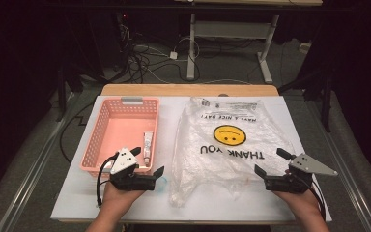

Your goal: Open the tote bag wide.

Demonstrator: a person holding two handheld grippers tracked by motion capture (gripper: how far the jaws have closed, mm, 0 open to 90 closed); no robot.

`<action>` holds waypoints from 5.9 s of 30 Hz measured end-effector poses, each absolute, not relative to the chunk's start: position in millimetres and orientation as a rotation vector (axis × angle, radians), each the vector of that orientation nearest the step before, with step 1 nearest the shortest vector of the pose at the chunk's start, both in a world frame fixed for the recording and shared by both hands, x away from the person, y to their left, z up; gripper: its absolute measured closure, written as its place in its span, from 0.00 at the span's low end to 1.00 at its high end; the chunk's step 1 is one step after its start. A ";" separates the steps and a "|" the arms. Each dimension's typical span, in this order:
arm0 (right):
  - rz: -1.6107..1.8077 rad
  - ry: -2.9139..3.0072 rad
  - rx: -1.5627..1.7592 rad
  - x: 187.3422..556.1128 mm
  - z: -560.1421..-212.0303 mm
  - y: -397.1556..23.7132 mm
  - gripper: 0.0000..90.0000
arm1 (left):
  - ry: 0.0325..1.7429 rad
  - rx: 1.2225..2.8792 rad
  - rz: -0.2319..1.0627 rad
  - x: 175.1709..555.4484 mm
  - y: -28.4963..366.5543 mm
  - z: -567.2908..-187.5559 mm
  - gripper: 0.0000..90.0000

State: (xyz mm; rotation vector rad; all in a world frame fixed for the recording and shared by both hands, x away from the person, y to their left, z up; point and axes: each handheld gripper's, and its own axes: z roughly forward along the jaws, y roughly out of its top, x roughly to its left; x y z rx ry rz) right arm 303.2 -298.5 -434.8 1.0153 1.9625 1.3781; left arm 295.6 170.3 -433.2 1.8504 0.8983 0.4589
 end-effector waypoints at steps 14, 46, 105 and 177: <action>1.369 1.963 1.001 303.6 -433.7 -298.8 0.00 | 0.905 1.863 0.459 295.4 170.8 -430.6 0.00; 1.100 1.943 1.336 317.2 -448.2 -370.2 0.18 | 0.870 1.895 0.455 296.9 164.6 -422.1 0.00; 1.089 2.065 1.302 251.6 -441.5 -351.1 0.69 | 0.869 1.904 0.412 279.9 180.1 -426.5 0.00; 0.952 1.794 1.589 463.0 -450.6 -434.1 1.00 | 0.880 1.901 0.423 267.3 188.0 -428.4 0.00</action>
